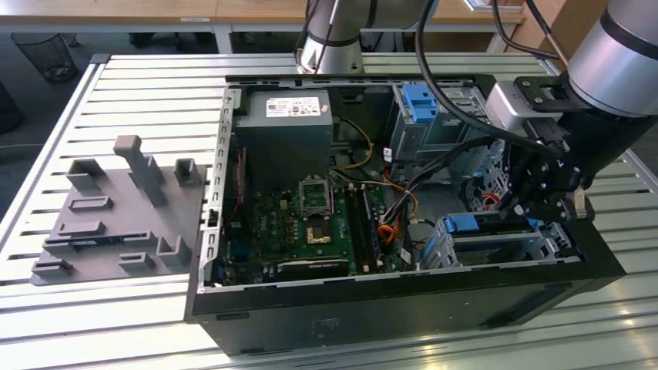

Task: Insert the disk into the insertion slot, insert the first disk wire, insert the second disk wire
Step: 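Insert the first disk wire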

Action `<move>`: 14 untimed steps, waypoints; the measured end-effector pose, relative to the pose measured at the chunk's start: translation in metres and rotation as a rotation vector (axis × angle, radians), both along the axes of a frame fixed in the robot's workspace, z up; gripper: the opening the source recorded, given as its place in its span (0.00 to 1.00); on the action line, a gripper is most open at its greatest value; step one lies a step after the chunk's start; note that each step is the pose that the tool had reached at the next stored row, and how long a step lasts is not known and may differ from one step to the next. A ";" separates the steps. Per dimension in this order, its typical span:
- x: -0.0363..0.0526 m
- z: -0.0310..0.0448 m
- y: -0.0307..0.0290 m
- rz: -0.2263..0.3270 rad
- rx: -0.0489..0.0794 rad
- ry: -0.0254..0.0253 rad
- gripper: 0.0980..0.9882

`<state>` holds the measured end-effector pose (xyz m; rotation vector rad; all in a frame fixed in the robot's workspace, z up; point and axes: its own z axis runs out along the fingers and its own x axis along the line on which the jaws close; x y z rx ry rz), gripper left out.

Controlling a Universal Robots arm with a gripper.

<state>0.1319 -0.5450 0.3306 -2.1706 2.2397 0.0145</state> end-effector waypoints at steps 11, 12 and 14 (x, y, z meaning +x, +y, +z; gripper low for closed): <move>0.0000 -0.0022 0.0000 0.000 0.000 0.0015 0.09; 0.0000 -0.0021 0.0000 0.000 0.000 0.0015 0.16; 0.0000 -0.0014 0.0000 0.000 0.000 0.0015 0.16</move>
